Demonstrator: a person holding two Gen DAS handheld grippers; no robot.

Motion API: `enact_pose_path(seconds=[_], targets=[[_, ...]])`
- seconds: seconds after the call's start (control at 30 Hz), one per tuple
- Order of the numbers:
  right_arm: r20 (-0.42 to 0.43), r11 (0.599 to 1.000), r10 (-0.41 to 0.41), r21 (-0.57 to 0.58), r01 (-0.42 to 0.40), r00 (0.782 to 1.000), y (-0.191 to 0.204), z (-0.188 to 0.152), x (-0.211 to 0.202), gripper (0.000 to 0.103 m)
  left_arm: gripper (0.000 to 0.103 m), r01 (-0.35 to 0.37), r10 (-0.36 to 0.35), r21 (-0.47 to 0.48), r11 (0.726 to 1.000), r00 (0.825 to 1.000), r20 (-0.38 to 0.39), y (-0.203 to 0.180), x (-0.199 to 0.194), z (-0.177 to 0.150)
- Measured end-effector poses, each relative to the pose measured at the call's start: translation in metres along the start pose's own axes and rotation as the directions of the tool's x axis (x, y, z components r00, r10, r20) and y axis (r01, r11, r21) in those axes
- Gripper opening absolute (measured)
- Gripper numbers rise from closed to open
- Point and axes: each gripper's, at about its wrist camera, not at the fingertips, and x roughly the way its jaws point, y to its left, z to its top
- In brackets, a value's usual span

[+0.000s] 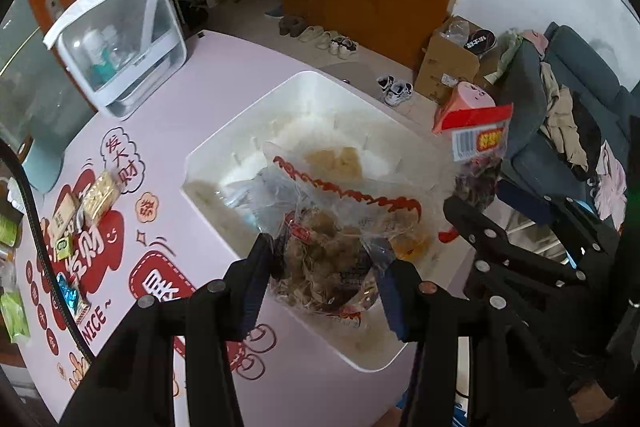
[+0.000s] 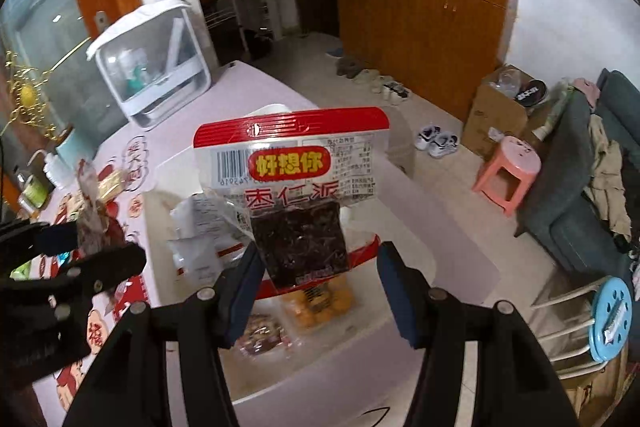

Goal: Organize snacks
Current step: 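Carry the nut bag and date pack over the white bin, then lower both packs into the bin and open both tools, then withdraw both tools from the bin back over the table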

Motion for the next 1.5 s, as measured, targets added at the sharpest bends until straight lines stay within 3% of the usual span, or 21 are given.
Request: enact_pose_path(seconds=[0.33, 0.5, 0.67, 0.7, 0.77, 1.17, 1.5], targets=[[-0.021, 0.999, -0.045, 0.018, 0.045, 0.999, -0.008, 0.015, 0.017, 0.059, 0.049, -0.038, 0.039, 0.034, 0.999, 0.999, -0.008, -0.013, 0.016, 0.013], [-0.02, 0.998, -0.065, -0.002, 0.065, 0.998, -0.005, 0.019, 0.019, 0.059, 0.055, -0.054, 0.055, 0.039, 0.998, 0.998, -0.025, -0.015, 0.023, 0.014], [-0.048, 0.998, -0.055, 0.032, 0.056, 0.997, -0.014, 0.015, 0.024, 0.059, 0.085, -0.069, 0.069, 0.042, 0.997, 0.998, -0.01, -0.014, 0.021, 0.012], [-0.052, 0.998, -0.055, 0.038, 0.057, 0.997, -0.016, 0.014, 0.025, 0.059, 0.086, -0.057, 0.058, 0.041, 0.998, 0.998, -0.014, -0.014, 0.021, 0.011], [-0.056, 0.997, -0.064, 0.037, 0.066, 0.996, -0.017, 0.012, 0.025, 0.059, 0.086, -0.036, 0.037, 0.032, 0.999, 0.999, -0.025, -0.013, 0.02, 0.01], [-0.063, 0.998, -0.052, 0.033, 0.054, 0.997, -0.014, -0.001, 0.018, 0.059, 0.087, -0.082, 0.083, 0.034, 0.996, 0.996, -0.012, -0.012, 0.002, -0.008], [-0.071, 1.0, 0.02, 0.012, -0.019, 0.997, 0.008, -0.008, 0.01, 0.059, 0.088, -0.135, 0.134, -0.028, 0.991, 0.991, -0.008, 0.015, -0.019, -0.036]])
